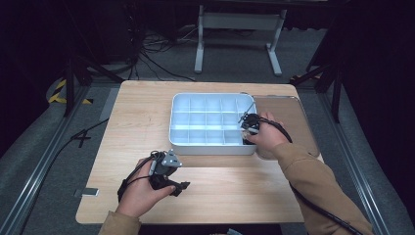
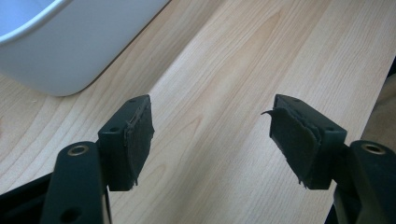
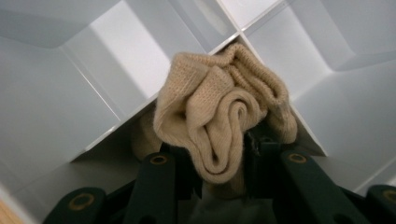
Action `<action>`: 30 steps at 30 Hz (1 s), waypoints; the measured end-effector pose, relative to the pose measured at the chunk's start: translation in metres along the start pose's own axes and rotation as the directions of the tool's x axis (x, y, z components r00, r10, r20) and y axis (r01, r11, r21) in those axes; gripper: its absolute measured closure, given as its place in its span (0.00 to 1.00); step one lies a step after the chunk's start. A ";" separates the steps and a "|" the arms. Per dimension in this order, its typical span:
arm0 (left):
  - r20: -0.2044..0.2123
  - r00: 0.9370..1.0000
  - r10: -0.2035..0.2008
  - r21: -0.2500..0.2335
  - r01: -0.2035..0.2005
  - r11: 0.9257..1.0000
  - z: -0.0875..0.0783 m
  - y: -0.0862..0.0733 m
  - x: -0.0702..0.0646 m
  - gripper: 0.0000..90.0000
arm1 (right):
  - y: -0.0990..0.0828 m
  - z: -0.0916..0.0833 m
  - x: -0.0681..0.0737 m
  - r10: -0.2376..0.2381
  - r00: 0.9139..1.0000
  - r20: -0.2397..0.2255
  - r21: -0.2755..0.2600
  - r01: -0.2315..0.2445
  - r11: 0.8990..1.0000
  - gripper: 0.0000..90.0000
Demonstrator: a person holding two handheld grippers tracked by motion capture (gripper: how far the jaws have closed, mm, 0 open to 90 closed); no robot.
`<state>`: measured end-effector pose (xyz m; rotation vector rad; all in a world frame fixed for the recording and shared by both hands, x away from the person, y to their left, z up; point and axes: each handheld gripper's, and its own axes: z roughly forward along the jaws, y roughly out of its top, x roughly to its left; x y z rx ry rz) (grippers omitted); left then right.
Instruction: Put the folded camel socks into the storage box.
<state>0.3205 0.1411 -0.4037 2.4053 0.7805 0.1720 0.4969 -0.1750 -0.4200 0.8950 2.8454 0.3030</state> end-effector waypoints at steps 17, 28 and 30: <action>0.009 1.000 0.004 -0.004 -0.004 1.000 0.003 0.003 0.002 0.34 | -0.018 -0.036 0.002 0.005 1.000 -0.031 -0.198 -0.011 0.980 0.63; 0.008 1.000 0.009 0.002 -0.009 1.000 0.004 0.004 0.002 0.34 | -0.007 -0.024 -0.001 0.001 1.000 -0.020 -0.169 -0.004 0.986 0.85; 0.008 1.000 0.008 0.005 -0.008 1.000 0.004 0.004 0.001 0.34 | -0.006 -0.017 -0.001 -0.004 1.000 -0.018 -0.141 0.001 0.990 0.85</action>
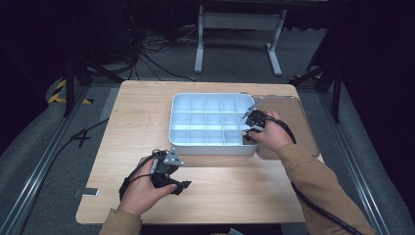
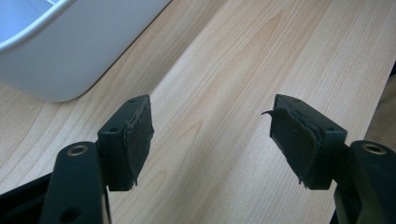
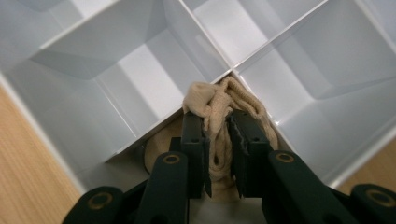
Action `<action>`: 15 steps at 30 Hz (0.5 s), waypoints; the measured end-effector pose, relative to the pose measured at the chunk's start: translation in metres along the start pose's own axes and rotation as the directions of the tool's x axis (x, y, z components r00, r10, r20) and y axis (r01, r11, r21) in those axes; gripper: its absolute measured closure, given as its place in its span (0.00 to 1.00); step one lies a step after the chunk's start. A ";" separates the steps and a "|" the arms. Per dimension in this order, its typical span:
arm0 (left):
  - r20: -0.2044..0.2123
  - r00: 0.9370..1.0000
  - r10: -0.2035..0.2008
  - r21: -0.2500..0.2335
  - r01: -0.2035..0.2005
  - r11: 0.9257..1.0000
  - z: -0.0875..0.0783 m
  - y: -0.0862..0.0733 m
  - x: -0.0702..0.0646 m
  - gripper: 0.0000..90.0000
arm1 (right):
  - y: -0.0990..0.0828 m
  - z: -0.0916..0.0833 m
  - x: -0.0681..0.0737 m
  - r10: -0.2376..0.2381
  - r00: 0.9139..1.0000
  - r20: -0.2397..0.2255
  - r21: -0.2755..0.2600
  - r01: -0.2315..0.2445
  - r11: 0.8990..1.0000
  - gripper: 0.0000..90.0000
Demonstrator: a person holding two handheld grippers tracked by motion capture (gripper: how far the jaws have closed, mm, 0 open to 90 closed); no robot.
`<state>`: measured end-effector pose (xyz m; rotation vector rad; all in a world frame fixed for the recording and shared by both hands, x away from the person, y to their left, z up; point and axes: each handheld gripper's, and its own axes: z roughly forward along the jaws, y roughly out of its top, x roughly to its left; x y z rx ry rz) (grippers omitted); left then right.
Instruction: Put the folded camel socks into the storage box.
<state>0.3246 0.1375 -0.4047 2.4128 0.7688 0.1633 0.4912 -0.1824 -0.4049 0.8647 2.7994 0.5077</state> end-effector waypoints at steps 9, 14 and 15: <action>0.004 1.000 0.002 -0.004 -0.002 1.000 0.000 0.000 -0.001 0.34 | 0.001 0.012 0.001 0.016 1.000 -0.001 0.037 -0.016 0.999 0.81; 0.003 1.000 0.003 -0.002 -0.003 1.000 0.000 0.000 0.000 0.34 | -0.010 -0.001 0.001 0.031 0.999 -0.027 -0.043 -0.032 0.999 0.66; 0.004 1.000 0.005 -0.002 -0.005 1.000 0.000 0.000 0.001 0.34 | -0.012 -0.006 0.001 0.032 0.999 -0.023 -0.069 -0.034 0.997 0.63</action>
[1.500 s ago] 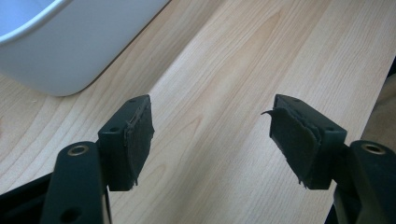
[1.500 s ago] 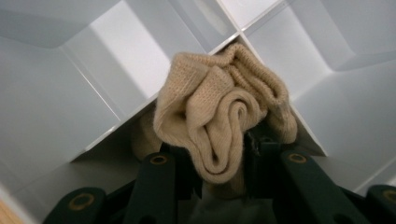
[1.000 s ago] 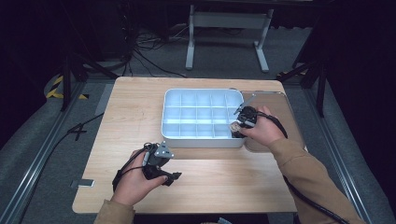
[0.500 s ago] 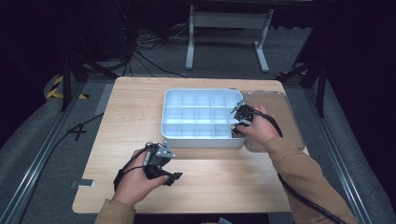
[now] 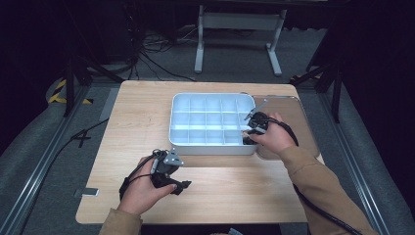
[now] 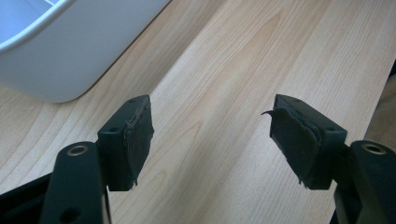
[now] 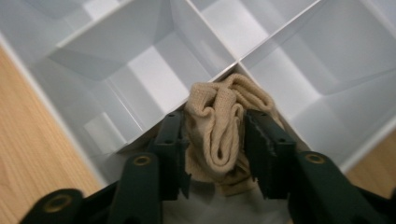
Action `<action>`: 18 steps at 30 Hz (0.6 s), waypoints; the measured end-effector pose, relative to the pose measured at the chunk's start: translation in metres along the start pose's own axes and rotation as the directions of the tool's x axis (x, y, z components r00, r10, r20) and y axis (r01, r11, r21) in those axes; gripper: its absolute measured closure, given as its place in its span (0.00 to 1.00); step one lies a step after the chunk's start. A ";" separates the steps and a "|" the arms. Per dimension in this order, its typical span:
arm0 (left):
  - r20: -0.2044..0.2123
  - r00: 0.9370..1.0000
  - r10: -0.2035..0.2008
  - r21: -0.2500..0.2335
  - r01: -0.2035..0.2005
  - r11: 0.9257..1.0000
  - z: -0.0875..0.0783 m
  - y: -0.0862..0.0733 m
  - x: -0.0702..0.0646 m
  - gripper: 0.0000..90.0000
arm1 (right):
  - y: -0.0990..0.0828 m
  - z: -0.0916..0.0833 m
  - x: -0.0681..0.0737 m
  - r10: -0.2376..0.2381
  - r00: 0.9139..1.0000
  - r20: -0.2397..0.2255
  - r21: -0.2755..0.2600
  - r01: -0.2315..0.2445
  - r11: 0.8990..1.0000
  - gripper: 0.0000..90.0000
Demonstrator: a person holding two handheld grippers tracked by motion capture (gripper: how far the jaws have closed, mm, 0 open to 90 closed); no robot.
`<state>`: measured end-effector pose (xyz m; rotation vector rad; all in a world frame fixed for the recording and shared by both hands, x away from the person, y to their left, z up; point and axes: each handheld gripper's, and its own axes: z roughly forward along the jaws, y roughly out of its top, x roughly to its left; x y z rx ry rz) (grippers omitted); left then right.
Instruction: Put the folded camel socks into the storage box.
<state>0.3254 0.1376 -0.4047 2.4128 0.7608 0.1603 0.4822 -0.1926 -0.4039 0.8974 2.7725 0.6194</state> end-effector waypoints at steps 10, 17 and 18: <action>0.013 1.000 0.008 -0.016 -0.008 1.000 -0.006 0.000 -0.002 0.34 | -0.028 -0.045 0.012 -0.010 0.998 -0.065 -0.240 -0.006 0.971 0.54; 0.020 1.000 0.004 -0.025 -0.004 1.000 -0.010 0.000 0.001 0.34 | -0.048 -0.062 0.020 -0.025 0.996 -0.080 -0.293 0.001 0.956 0.51; 0.019 1.000 0.007 -0.025 -0.007 1.000 -0.011 0.000 0.002 0.34 | -0.051 -0.064 0.022 -0.028 0.996 -0.081 -0.304 0.002 0.953 0.50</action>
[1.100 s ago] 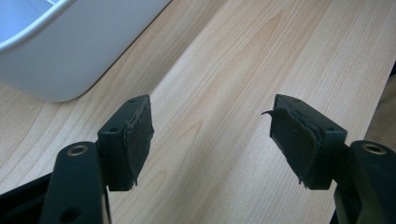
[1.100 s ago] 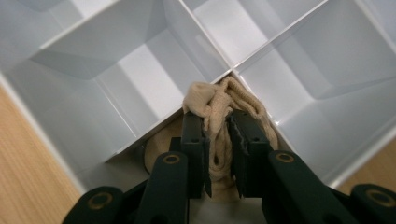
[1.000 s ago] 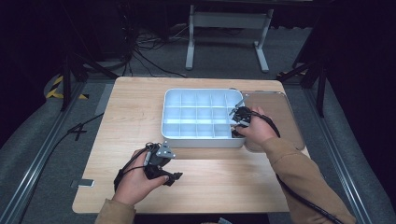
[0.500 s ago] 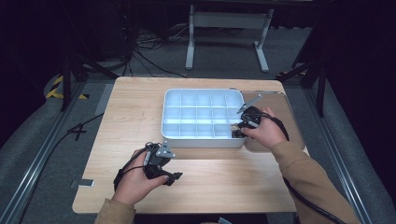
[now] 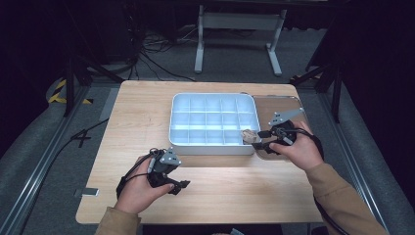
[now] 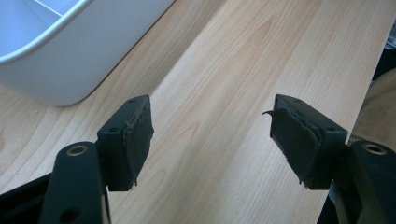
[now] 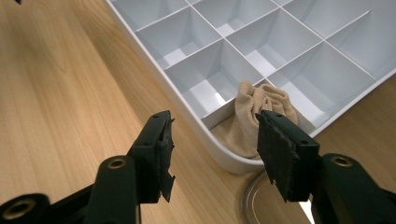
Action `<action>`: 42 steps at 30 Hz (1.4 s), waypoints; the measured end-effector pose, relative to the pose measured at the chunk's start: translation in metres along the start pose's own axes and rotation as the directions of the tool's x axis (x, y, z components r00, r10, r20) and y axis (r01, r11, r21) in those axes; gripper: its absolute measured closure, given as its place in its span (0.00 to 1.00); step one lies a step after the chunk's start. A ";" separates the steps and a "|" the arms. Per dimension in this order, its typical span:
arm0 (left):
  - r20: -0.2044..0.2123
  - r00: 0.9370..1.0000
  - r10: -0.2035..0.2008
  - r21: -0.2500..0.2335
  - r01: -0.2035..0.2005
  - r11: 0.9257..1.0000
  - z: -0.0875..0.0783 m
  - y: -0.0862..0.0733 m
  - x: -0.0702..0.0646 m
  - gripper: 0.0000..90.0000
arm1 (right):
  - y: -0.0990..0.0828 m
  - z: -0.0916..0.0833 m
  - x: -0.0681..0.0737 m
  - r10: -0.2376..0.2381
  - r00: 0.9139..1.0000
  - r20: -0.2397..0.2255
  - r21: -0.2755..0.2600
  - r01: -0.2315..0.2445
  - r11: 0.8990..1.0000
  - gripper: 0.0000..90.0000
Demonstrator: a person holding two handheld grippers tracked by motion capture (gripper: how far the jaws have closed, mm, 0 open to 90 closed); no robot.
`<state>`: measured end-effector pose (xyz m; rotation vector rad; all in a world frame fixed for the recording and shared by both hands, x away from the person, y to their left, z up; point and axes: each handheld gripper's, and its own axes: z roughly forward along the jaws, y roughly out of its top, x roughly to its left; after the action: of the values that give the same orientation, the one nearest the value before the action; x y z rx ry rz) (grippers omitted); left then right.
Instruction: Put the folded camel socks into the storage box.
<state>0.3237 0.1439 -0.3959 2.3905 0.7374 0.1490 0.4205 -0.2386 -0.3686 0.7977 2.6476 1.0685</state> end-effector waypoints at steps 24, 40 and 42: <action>-0.054 0.998 -0.036 -0.025 0.035 0.999 -0.013 -0.020 0.004 0.32 | -0.053 -0.010 0.043 -0.019 0.997 -0.075 -0.178 0.005 0.984 0.44; -0.051 0.998 -0.036 0.008 0.036 0.999 -0.003 -0.025 0.009 0.31 | -0.085 0.039 0.061 -0.065 0.995 -0.081 -0.113 0.056 0.992 0.44; -0.043 0.998 -0.041 0.015 0.042 0.999 -0.001 -0.026 0.010 0.30 | -0.088 0.042 0.063 -0.068 0.995 -0.075 -0.119 0.059 0.991 0.44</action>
<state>0.3196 0.1668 -0.4116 2.3914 0.8108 0.1785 0.3454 -0.2323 -0.4574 0.6567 2.6258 1.2485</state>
